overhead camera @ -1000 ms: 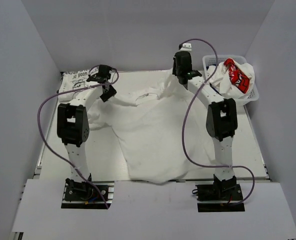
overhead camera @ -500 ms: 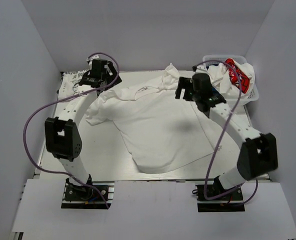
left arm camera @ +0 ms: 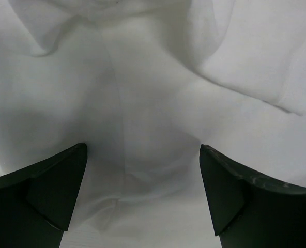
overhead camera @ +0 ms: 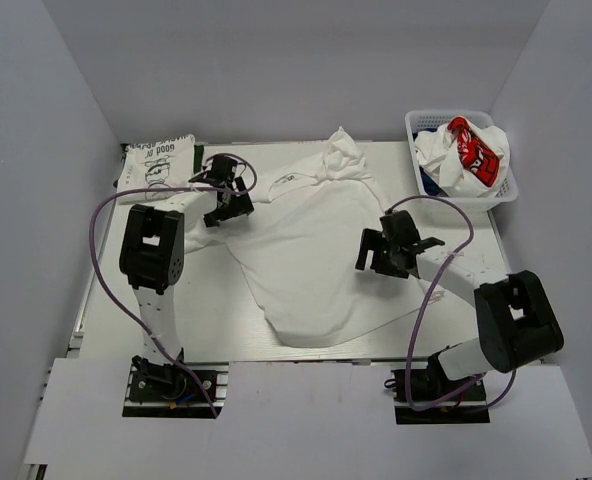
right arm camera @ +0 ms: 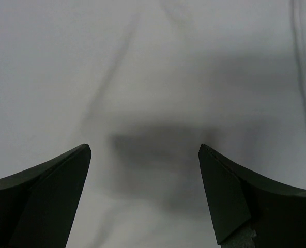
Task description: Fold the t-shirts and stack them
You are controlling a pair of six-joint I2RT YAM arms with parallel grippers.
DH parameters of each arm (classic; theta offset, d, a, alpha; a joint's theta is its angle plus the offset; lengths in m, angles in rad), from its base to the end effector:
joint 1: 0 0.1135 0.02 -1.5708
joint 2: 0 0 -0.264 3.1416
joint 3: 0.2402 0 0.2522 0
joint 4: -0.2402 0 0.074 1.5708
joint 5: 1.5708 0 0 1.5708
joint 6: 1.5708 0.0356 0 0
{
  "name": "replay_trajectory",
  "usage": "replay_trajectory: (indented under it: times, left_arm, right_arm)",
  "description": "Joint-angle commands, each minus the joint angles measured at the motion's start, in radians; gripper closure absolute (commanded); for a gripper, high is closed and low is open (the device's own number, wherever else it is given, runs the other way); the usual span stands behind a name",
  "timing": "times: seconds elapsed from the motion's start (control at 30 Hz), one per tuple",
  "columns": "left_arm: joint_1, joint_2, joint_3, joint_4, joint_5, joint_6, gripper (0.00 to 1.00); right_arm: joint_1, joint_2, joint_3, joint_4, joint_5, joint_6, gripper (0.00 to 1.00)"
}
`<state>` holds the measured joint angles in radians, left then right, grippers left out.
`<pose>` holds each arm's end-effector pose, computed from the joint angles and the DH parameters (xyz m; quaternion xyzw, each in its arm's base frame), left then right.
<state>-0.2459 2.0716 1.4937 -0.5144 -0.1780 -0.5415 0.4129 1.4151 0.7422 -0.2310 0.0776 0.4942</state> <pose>0.4234 -0.0998 0.1647 -0.1633 0.9540 -0.0108 0.2511 0.2537 0.1081 0.1825 0.0511 0.9429 0.1104 0.3101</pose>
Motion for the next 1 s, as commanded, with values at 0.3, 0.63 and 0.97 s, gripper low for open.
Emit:
replay_trajectory:
  times: [0.3, 0.63, 0.97]
  left_arm:
    - [-0.042, -0.226, -0.436, -0.134, 0.093, -0.135, 0.0]
    - [-0.326, -0.637, -0.874, 0.064, 0.559, -0.152, 0.0]
    - [-0.418, -0.71, -0.485, -0.019, 0.274, 0.034, 0.0]
  right_arm:
    - [-0.04, 0.459, 0.387, -0.142, 0.152, 0.101, 0.1]
    - [-0.083, 0.865, 1.114, -0.268, 0.016, -0.126, 0.1]
    - [0.004, 0.374, 0.702, -0.126, 0.057, -0.181, 0.1]
